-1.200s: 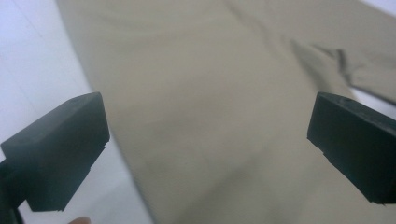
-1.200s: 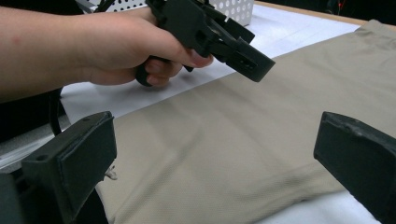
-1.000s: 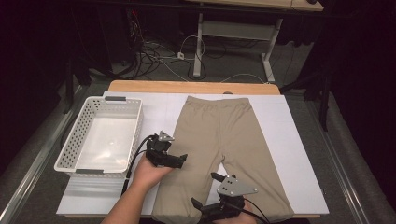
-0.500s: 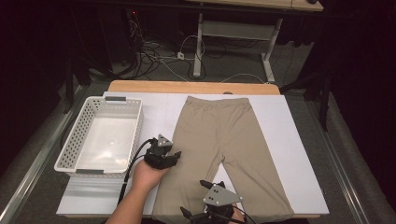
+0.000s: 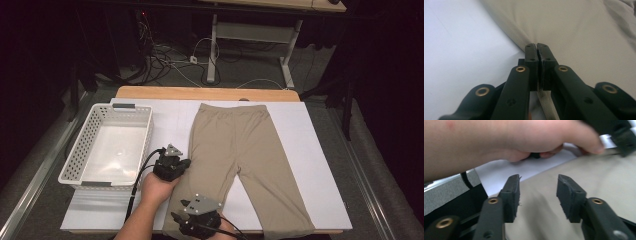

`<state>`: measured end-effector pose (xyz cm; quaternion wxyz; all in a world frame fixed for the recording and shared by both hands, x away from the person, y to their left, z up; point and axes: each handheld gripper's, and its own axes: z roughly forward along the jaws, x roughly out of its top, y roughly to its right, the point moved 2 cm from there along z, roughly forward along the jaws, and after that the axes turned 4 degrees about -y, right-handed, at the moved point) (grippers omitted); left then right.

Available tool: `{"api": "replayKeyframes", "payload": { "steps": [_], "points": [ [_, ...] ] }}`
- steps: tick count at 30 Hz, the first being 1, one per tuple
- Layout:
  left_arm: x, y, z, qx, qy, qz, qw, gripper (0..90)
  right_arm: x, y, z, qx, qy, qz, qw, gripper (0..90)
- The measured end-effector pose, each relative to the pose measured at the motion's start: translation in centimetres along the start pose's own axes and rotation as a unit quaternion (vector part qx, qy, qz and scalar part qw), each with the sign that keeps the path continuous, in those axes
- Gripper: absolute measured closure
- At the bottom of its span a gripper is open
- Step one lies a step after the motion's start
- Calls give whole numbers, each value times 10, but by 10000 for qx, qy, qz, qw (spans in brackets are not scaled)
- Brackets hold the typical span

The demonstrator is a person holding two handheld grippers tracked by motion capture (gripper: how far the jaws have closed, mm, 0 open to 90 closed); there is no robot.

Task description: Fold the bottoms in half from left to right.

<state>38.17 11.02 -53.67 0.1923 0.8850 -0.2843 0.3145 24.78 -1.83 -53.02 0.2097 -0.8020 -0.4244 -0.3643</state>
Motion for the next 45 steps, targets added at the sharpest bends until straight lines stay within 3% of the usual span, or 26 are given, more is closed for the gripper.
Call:
{"api": "replayKeyframes", "payload": {
  "steps": [4, 9, 12, 21, 26, 29, 31, 33, 36, 40, 45],
  "points": [
    [-1, 0, -2, 18, 101, -22, 9999, 845, 3, -10, 14, -29, -228, -46, 9997, 570],
    [-1, 0, -2, 33, 94, 7, 10000, 845, 3, -20, 27, -104, -303, -125, 9994, 400],
    [-1, 1, -1, 37, 68, 32, 10000, 845, 2, -23, 29, -235, -312, -280, 9988, 406],
    [-1, -1, -3, -82, 143, -39, 9999, 843, 0, -15, 23, -418, -263, -103, 9987, 860],
    [0, -2, -4, -137, 200, -48, 9997, 843, -1, -8, 18, -235, -162, 167, 9995, 900],
    [3, 2, -6, -16, 355, 190, 9992, 851, 1, -3, 2, -278, 79, 217, 9993, 900],
    [8, 7, -7, -51, 395, 201, 9990, 851, 0, 3, -12, -313, 234, 302, 9988, 900],
    [20, 17, -7, -159, 604, 142, 9979, 851, -2, 12, -28, -415, 354, 374, 9978, 900],
    [42, 36, -2, -231, 652, 347, 9970, 850, -8, 27, -54, -558, 573, 537, 9953, 900],
    [70, 64, 13, -330, 704, 634, 9950, 850, -24, 53, -91, -865, 823, 798, 9896, 900],
    [102, 99, 38, -475, 702, 1033, 9910, 850, -55, 85, -134, -1297, 968, 1164, 9799, 900]
  ]
}}
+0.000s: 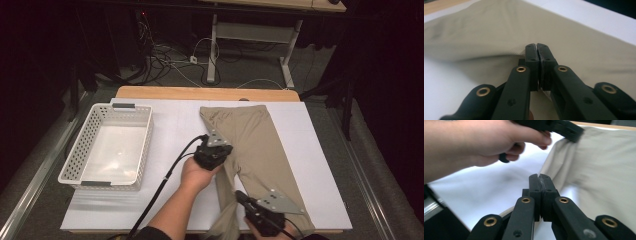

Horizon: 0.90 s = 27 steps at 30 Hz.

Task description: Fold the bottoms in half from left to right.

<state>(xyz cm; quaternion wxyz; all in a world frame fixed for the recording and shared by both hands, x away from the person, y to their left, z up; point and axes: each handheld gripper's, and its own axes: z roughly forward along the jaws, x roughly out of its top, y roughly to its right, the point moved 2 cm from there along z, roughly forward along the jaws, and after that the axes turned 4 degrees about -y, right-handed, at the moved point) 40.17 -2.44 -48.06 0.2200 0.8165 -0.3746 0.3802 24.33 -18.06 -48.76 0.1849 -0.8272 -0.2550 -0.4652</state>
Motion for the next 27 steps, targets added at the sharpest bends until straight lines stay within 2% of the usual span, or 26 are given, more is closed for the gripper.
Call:
{"api": "replayKeyframes", "payload": {
  "steps": [1, 6, 11, 14, 15, 16, 19, 20, 24, 27],
  "points": [
    [7, 4, 6, -8, 38, 96, 9999, 850, -3, 9, -7, -74, 7, 76, 9999, 900],
    [34, 26, 37, -211, 83, 312, 9993, 850, -20, 51, -39, -522, 54, 291, 9982, 900],
    [58, 49, 66, -404, 107, 619, 9972, 850, -31, 87, -65, -833, 147, 519, 9951, 900],
    [61, 56, 80, -414, 110, 629, 9971, 847, -37, 106, -74, -923, 192, 691, 9931, 900],
    [60, 56, 84, -402, 88, 590, 9974, 824, -39, 110, -74, -945, 194, 745, 9925, 900],
    [58, 56, 86, -398, 36, 514, 9979, 756, -41, 114, -75, -937, 170, 773, 9925, 900],
    [51, 52, 81, -393, 36, 409, 9984, 582, -50, 120, -73, -936, 107, 835, 9920, 900],
    [48, 49, 76, -455, 77, 347, 9983, 542, -53, 121, -72, -922, 107, 867, 9919, 899],
    [28, 43, 47, -481, 161, 313, 9982, 490, -60, 122, -71, -921, 9, 898, 9917, 883],
    [5, 38, 23, -510, 245, 248, 9981, 429, -59, 121, -73, -886, 45, 866, 9923, 787]
  ]
}}
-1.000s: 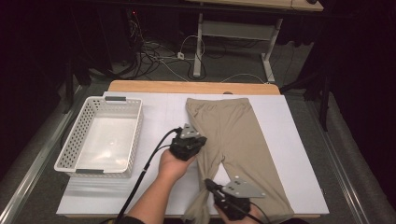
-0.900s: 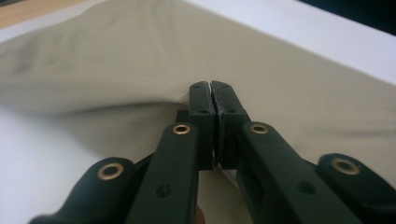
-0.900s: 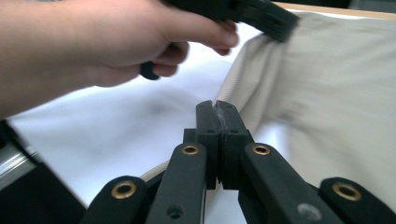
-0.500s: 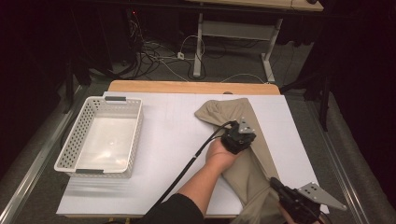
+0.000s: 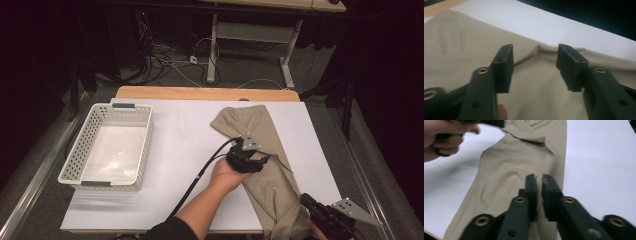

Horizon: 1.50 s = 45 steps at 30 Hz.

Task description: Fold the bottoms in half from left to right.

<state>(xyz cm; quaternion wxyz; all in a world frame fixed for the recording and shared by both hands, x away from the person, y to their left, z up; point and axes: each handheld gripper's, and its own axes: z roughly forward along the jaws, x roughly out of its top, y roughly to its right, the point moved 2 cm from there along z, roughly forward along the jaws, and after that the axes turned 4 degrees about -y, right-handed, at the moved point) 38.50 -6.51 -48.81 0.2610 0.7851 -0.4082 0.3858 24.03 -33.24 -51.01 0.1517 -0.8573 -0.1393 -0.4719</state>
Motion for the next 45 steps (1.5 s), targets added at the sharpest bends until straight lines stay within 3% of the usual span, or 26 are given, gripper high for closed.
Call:
{"api": "replayKeyframes", "payload": {
  "steps": [4, 9, 12, 14, 17, 20, 22, 26, 29, 31, 33, 35, 38, 40, 42, 45],
  "points": [
    [-36, 5, -32, 31, -70, -38, 10000, 397, 2, -6, -5, 161, 11, 46, 9999, 717],
    [-68, 19, -63, -47, -79, -25, 10000, 356, -2, -24, -15, 185, -115, -249, 9995, 674],
    [-78, 30, -71, -129, 0, 101, 9999, 503, -7, -34, -26, 239, -208, -393, 9987, 665],
    [-77, 39, -68, -311, -82, 125, 9994, 549, -10, -38, -31, 256, -257, -472, 9982, 665],
    [-72, 58, -53, -474, -256, 394, 9978, 613, -16, -44, -32, 323, -295, -529, 9976, 673],
    [-65, 77, -33, -635, -527, 781, 9935, 716, -20, -48, -25, 410, -397, -555, 9968, 680],
    [-60, 86, -21, -678, -631, 880, 9918, 761, -22, -51, -19, 476, -491, -638, 9956, 694],
    [-53, 98, 3, -664, -895, 986, 9889, 761, -28, -57, -9, 623, -687, -779, 9926, 716],
    [-52, 101, 18, -855, -1295, 1011, 9827, 715, -32, -62, -2, 639, -865, -937, 9898, 702],
    [-51, 100, 19, -885, -1294, 953, 9830, 713, -34, -65, 3, 566, -970, -1032, 9883, 674],
    [-51, 100, 19, -810, -1308, 988, 9831, 784, -35, -65, 5, 482, -971, -1094, 9881, 684],
    [-52, 102, 19, -728, -1286, 1081, 9831, 862, -34, -64, 6, 378, -983, -1166, 9876, 765],
    [-53, 103, 16, -723, -1299, 1031, 9835, 867, -33, -61, 4, 363, -975, -1121, 9882, 875],
    [-55, 101, 11, -742, -1214, 948, 9853, 867, -32, -60, -1, 363, -921, -1091, 9891, 883],
    [-59, 99, 4, -873, -1094, 617, 9882, 867, -29, -59, -8, 368, -821, -1106, 9898, 883],
    [-64, 91, -9, -813, -952, 667, 9899, 867, -27, -53, -16, 394, -723, -955, 9920, 883]
  ]
}}
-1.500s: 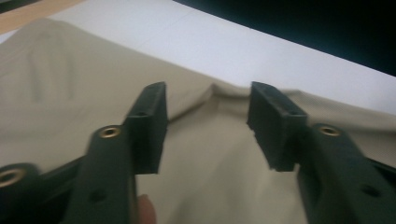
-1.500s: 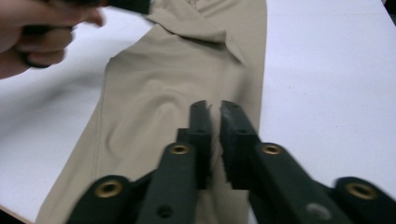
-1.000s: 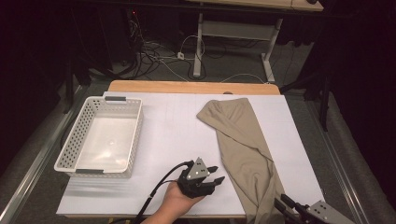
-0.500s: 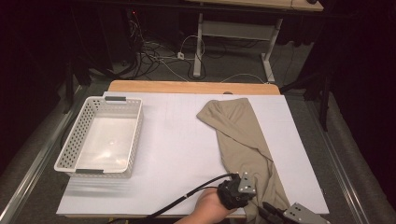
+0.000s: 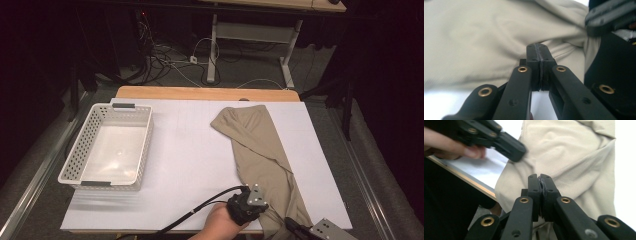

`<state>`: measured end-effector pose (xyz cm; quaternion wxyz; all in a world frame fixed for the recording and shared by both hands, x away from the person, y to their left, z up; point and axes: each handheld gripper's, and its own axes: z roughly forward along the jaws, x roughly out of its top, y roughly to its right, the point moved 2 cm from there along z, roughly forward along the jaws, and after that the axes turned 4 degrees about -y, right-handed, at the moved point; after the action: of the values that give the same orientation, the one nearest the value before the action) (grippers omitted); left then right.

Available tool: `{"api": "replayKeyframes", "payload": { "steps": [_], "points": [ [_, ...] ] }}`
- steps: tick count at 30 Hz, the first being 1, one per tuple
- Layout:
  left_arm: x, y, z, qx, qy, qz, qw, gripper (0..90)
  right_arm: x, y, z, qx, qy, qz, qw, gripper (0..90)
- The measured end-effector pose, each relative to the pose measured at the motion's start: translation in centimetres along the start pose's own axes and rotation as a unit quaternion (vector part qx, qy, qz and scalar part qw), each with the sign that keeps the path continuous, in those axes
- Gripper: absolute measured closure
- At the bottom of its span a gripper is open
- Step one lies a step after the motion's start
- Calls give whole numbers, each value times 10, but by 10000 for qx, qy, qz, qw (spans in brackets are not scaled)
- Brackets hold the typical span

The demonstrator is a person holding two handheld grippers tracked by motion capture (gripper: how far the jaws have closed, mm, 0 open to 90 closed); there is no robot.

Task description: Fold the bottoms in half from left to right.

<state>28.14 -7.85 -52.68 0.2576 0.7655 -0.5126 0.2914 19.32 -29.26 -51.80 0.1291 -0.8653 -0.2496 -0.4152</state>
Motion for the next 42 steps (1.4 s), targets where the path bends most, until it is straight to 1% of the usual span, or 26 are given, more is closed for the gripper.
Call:
{"api": "replayKeyframes", "payload": {
  "steps": [2, 4, 6, 8, 10, 12, 13, 15, 17, 20, 22, 24, 26, 27, 29, 31, 33, 34, 35, 36, 37, 38, 40, 41, 42],
  "points": [
    [-5, -2, -8, 77, 57, 29, 10000, 868, -2, 3, -2, -17, 7, 46, 10000, 890],
    [-9, -5, -15, 112, 91, 55, 9999, 867, -4, 5, -4, -18, 3, 91, 10000, 890],
    [-11, -6, -20, 154, 141, 109, 9997, 867, -6, 5, -5, -67, -17, 89, 9999, 893],
    [-15, -5, -24, 144, 259, 134, 9995, 866, -7, 8, -8, -107, 18, 132, 9999, 894],
    [-19, -4, -27, 92, 410, 120, 9990, 866, -9, 11, -12, -170, 37, 221, 9996, 894],
    [-19, -3, -30, 108, 353, 274, 9989, 866, -12, 16, -17, -276, 68, 283, 9992, 894],
    [-19, -3, -33, 96, 405, 280, 9987, 866, -13, 20, -20, -328, 111, 338, 9988, 894],
    [-16, -4, -38, 45, 554, 213, 9982, 866, -15, 26, -28, -419, 197, 459, 9979, 897],
    [-13, -5, -41, 33, 640, 202, 9977, 866, -18, 32, -36, -476, 294, 570, 9968, 897],
    [-10, -5, -41, -23, 655, 200, 9976, 865, -20, 36, -46, -574, 398, 639, 9955, 898],
    [-10, -5, -37, -27, 626, 156, 9979, 861, -22, 39, -48, -658, 406, 643, 9949, 900],
    [-10, -6, -32, -73, 524, 79, 9986, 783, -26, 43, -46, -772, 326, 645, 9944, 900],
    [-11, -8, -28, -91, 490, 42, 9987, 704, -31, 50, -44, -826, 258, 736, 9935, 900],
    [-11, -8, -28, -78, 516, 21, 9986, 651, -33, 53, -43, -854, 226, 807, 9928, 900],
    [-12, -10, -28, -25, 600, -22, 9982, 552, -36, 61, -41, -947, 188, 874, 9915, 900],
    [-13, -12, -31, 62, 699, -34, 9975, 478, -39, 68, -40, -1024, 155, 950, 9901, 900],
    [-15, -14, -36, 156, 803, -66, 9966, 417, -41, 72, -39, -1052, 132, 991, 9894, 892],
    [-17, -15, -39, 165, 840, -102, 9963, 386, -40, 72, -39, -1054, 141, 1011, 9892, 864],
    [-20, -16, -44, 177, 898, -129, 9957, 351, -39, 71, -40, -1061, 198, 1006, 9891, 800],
    [-25, -16, -49, 231, 932, -143, 9953, 313, -36, 69, -41, -1026, 274, 1001, 9893, 756],
    [-30, -17, -54, 303, 955, -140, 9949, 291, -32, 66, -42, -973, 348, 954, 9901, 737],
    [-35, -19, -59, 407, 965, -158, 9944, 259, -28, 62, -42, -933, 397, 876, 9910, 720],
    [-44, -25, -68, 627, 962, -220, 9931, 183, -21, 52, -40, -859, 434, 673, 9931, 719],
    [-48, -29, -71, 712, 972, -314, 9922, 140, -18, 47, -38, -776, 417, 583, 9944, 726],
    [-50, -34, -74, 825, 982, -448, 9907, 117, -16, 42, -35, -679, 396, 507, 9956, 735]
  ]
}}
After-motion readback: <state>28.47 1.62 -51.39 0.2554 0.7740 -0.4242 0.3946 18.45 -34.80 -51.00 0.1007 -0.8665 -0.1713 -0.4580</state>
